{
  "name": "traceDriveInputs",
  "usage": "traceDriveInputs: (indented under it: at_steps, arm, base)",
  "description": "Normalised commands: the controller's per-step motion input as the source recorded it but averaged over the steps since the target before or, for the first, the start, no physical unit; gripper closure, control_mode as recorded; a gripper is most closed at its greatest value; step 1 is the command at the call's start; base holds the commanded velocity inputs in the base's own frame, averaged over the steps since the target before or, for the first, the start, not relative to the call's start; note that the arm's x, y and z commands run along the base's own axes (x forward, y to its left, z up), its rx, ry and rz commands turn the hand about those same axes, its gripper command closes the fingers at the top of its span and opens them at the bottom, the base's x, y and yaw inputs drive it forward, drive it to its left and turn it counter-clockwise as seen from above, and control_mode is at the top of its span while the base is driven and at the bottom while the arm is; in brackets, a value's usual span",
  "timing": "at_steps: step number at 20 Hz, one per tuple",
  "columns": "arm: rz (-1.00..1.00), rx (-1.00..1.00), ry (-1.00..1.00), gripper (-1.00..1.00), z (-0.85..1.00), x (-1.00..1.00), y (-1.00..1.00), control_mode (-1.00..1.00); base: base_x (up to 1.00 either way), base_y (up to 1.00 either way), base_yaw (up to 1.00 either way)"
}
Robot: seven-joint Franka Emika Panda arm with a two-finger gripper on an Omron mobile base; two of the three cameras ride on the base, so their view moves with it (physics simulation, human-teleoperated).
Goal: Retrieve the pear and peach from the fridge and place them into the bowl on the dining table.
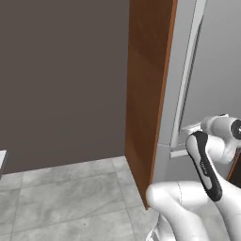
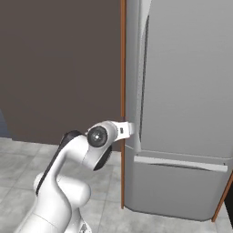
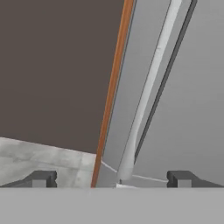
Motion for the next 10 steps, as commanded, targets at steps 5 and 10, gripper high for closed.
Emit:
traceDriveInputs:
  at_steps: [5,10]
  arm:
    - [0.03,0.04,-0.13,-1.0,0.0,0.5,-0.46,-1.0]
    - [0.0,0.08,-0.06,-1.0,0.0,0.32,-0.3,-1.0]
  base:
    - [0.0,0.0,0.0]
    - [0.0,0.0,0.0]
